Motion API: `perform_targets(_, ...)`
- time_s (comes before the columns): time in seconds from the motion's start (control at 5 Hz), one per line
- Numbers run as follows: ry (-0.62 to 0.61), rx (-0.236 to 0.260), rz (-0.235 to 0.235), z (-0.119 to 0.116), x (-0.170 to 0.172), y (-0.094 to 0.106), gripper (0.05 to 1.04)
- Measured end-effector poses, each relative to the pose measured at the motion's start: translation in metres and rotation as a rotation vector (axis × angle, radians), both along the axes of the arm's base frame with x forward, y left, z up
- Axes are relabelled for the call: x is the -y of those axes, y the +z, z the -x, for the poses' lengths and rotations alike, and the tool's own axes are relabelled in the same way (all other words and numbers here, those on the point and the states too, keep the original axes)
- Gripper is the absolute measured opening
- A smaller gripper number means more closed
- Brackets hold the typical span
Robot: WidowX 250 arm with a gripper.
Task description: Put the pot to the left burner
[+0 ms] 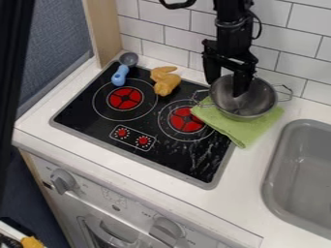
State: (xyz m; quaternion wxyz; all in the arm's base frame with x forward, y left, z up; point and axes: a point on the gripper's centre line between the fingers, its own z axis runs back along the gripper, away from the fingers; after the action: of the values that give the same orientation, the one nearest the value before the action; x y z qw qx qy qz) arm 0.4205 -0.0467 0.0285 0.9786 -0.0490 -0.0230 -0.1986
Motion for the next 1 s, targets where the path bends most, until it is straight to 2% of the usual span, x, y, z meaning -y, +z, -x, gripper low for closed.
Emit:
perform_targets(0.4,-0.047,-0.007,-0.004,0.006,0.006,-0.008,0.369)
perform_targets(0.6,-0.058,0.013,0.001,0.008,0.010,0.000,0.177)
perform_targets(0.8,-0.059,0.019,0.002,0.010,0.012,0.001,0.100)
perform_targets(1.0,-0.056,0.027,-0.015,0.013,0.013,0.010,0.130)
